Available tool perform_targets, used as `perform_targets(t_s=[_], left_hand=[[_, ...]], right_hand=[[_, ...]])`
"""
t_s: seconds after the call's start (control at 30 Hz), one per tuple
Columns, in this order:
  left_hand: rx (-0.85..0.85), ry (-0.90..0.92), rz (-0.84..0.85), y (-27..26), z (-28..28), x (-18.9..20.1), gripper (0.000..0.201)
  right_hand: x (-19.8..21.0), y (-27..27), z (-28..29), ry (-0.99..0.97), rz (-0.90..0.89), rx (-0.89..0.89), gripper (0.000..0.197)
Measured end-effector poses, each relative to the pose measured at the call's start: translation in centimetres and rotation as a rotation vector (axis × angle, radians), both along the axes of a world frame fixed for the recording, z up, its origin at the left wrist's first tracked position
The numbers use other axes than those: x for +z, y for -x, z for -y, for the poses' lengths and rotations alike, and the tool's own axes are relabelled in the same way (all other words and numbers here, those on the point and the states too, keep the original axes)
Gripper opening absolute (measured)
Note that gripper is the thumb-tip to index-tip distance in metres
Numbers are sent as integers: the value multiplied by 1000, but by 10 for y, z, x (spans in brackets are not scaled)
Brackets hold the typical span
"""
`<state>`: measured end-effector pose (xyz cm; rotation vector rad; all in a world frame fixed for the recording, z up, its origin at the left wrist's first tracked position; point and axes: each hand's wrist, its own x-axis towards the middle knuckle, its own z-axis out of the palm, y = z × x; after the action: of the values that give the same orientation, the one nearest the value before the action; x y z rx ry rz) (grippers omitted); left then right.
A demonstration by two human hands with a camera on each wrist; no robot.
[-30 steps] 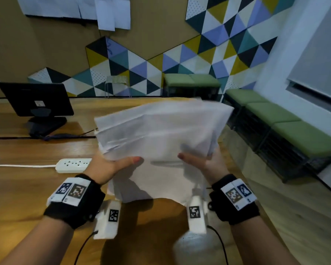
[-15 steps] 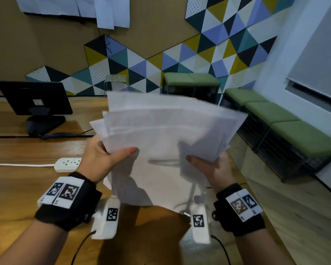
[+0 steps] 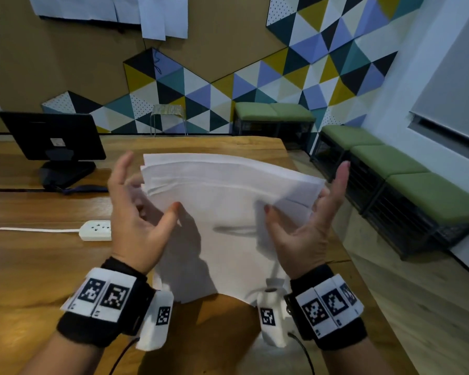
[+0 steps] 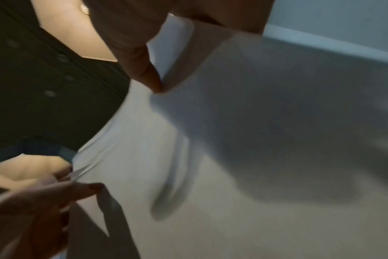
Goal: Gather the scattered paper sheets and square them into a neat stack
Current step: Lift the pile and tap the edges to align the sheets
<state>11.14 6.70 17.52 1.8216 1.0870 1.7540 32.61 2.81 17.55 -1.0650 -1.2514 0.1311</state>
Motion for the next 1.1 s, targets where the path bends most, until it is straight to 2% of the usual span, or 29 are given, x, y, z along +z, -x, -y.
perform_targets(t_s=[0.03, 0.1, 0.17, 0.23, 0.33, 0.4, 0.5, 0.57, 0.67, 0.7, 0.73, 0.77, 0.8, 0.87, 0.93, 0.97, 1.03, 1.1], left_hand=[[72, -87, -63, 0, 0, 1, 95], [145, -231, -217, -2, -2, 4, 90], [188, -227, -352, -3, -2, 7, 72], [180, -161, -399, -1, 1, 10, 54], [175, -130, -411, 5, 3, 8, 44], [177, -132, -427, 5, 4, 8, 51], [136, -105, -441, 5, 7, 4, 53], [119, -72, -395, 7, 7, -1, 54], [19, 65, -170, 15, 2, -12, 77], [-51, 165, -37, 16, 0, -15, 83], [-120, 290, 74, 18, -4, -21, 83], [-174, 405, 125, 18, -8, -29, 75], [-186, 476, 108, 15, -10, -34, 63], [-168, 490, 29, 4, -10, -39, 41], [-142, 449, 87, -6, -10, -39, 13], [-156, 439, 154, -9, -9, -36, 5], [-222, 438, 298, -5, -10, -36, 14], [-268, 509, 359, 3, -10, -46, 40]], right_hand=[[4, 2, -2, -33, 140, -96, 97], [11, 5, -3, -12, 372, -231, 78], [12, 5, 0, 55, 452, -251, 57], [9, 2, 3, 69, 431, -230, 46], [1, 1, 7, 57, 427, -189, 52], [-4, 1, 8, 65, 433, -172, 60], [-8, -1, 9, 87, 408, -153, 61], [-10, -4, 10, 93, 286, -107, 68], [-18, -18, 8, 242, -116, 68, 88], [-22, -23, 5, 334, -227, 134, 82], [-28, -28, 1, 426, -303, 196, 62], [-33, -30, -4, 506, -342, 225, 39], [-37, -29, -7, 551, -358, 230, 23], [-40, -24, -12, 543, -348, 232, 21], [-38, -18, -13, 481, -339, 230, 23], [-36, -17, -12, 451, -350, 239, 23], [-37, -17, -9, 394, -421, 245, 23], [-43, -17, -4, 403, -492, 275, 25]])
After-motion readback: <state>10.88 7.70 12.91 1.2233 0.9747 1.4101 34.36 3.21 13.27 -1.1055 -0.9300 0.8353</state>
